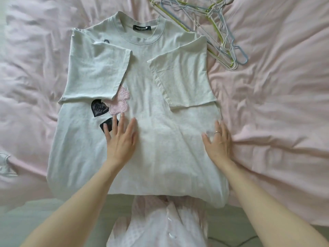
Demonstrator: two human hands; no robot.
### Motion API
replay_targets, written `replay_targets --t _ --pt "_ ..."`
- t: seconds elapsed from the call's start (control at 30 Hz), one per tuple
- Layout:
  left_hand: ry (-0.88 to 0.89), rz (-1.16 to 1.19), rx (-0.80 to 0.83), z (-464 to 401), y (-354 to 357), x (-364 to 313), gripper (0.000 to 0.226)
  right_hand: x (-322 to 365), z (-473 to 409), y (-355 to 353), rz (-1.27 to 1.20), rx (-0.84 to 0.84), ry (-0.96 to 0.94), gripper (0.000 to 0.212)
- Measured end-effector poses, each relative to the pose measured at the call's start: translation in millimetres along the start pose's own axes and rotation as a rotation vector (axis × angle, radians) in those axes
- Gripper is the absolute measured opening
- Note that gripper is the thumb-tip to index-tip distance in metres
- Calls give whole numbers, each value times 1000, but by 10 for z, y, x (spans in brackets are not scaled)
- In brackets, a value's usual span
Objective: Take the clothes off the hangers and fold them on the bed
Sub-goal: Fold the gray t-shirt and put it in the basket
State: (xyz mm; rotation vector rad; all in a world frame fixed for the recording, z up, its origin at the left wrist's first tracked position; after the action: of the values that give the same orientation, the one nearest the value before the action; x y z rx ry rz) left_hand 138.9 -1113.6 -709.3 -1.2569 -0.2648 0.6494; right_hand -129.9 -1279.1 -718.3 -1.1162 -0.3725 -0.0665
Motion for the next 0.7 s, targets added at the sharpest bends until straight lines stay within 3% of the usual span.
replay_targets --t 0.17,0.27,0.33,0.4,0.5,0.7 --pt "-273 17 5 304 -139 964 48 -294 438 -83 -218 -143 264 58" --pt "-397 112 13 674 -104 1394 51 -454 761 29 -392 -116 434 45" --pt "-421 167 -72 941 -92 1599 54 -589 1002 148 -442 -84 498 44" --pt "-508 250 -130 1145 -82 1786 58 -735 1206 264 -456 -42 531 44" --pt "-657 438 -89 1449 67 2062 55 -886 1524 408 -477 15 543 31" --pt "-656 533 -139 1677 133 2265 66 -1089 1846 675 -636 89 586 45"
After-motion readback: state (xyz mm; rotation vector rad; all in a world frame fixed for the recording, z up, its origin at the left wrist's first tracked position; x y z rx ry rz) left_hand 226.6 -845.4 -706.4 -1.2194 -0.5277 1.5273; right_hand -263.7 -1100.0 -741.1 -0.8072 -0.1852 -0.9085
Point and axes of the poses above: each hand's wrist, its own z-axis away from the middle knuckle, its own y-axis out of the palm, x = y × z, the point moved 6 cm from there along -z, towards the middle knuckle
